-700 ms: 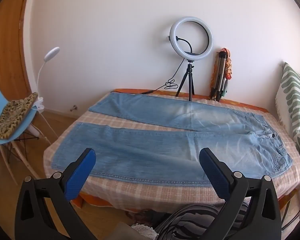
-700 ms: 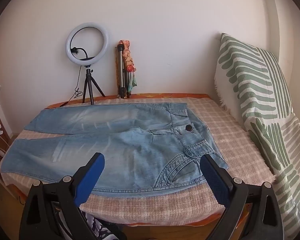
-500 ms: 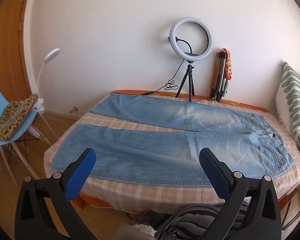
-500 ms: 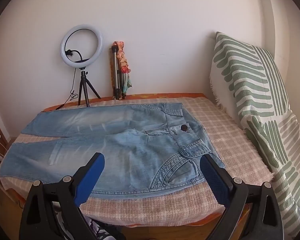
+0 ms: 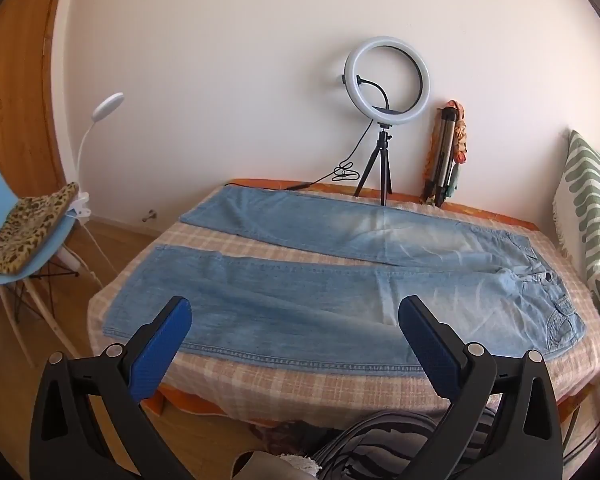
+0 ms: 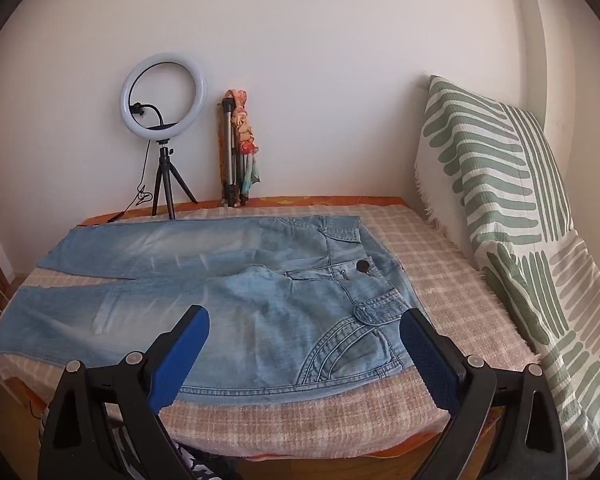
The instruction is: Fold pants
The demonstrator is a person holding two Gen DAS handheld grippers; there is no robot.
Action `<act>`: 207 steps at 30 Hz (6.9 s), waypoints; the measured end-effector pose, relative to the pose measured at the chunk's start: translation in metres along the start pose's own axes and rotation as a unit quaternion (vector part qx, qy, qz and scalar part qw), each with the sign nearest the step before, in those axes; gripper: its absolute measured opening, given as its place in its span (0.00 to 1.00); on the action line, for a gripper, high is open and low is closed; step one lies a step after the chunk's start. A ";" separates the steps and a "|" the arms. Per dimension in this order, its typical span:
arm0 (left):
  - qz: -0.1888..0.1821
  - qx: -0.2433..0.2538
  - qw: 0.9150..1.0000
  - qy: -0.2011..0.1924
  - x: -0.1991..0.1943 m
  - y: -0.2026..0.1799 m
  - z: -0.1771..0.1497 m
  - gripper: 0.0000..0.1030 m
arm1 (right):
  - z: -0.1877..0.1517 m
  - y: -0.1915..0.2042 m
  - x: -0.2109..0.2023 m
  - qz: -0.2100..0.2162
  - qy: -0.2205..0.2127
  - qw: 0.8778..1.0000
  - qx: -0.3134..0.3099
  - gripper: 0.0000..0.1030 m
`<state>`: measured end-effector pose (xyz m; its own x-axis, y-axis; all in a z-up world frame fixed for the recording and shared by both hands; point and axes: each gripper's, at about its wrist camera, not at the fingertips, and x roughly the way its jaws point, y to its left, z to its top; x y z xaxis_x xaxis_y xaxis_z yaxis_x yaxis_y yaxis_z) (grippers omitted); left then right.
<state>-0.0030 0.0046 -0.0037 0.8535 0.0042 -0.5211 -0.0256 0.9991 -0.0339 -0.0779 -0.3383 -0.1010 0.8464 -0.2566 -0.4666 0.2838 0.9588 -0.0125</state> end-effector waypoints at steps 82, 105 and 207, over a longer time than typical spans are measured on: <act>0.024 0.009 0.999 0.020 0.025 0.038 -0.012 0.89 | -0.014 0.004 0.016 0.055 -0.025 0.996 -0.068 0.94; 0.079 -0.064 0.987 0.123 0.083 0.165 -0.036 0.58 | -0.092 0.103 0.112 0.201 0.108 0.911 -0.343 0.60; 0.118 -0.157 0.973 0.124 0.528 0.173 0.180 0.17 | 0.115 0.251 0.479 0.064 0.137 0.862 -0.484 0.01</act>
<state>0.5369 0.1874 -0.1316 0.6532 0.1821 -0.7350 -0.3961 0.9094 -0.1268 0.4499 -0.2347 -0.2262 0.6676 -0.2291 -0.7084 -0.4259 0.6629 -0.6158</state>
